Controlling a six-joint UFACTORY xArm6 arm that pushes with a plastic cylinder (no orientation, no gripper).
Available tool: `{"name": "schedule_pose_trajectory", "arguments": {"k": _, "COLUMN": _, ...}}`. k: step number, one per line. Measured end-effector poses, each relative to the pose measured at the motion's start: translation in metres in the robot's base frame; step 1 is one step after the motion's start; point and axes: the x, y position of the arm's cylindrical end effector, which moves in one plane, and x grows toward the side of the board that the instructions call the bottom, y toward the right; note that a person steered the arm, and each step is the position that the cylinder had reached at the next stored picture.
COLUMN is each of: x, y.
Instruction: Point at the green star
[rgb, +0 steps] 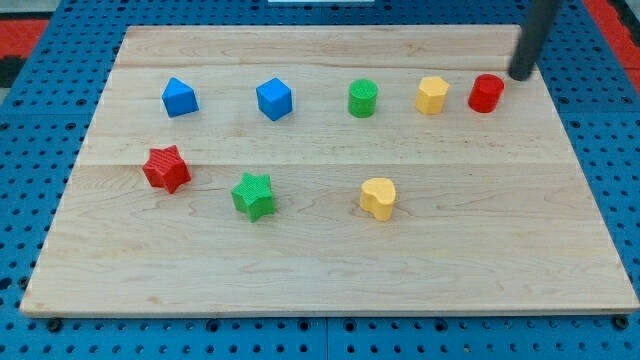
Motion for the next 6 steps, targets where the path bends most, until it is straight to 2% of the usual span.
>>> {"name": "schedule_pose_trajectory", "arguments": {"k": 2, "x": 0.196, "y": 0.003}}
{"name": "schedule_pose_trajectory", "arguments": {"k": 3, "x": 0.234, "y": -0.042}}
{"name": "schedule_pose_trajectory", "arguments": {"k": 4, "x": 0.198, "y": -0.111}}
{"name": "schedule_pose_trajectory", "arguments": {"k": 5, "x": 0.237, "y": -0.129}}
{"name": "schedule_pose_trajectory", "arguments": {"k": 6, "x": 0.227, "y": -0.159}}
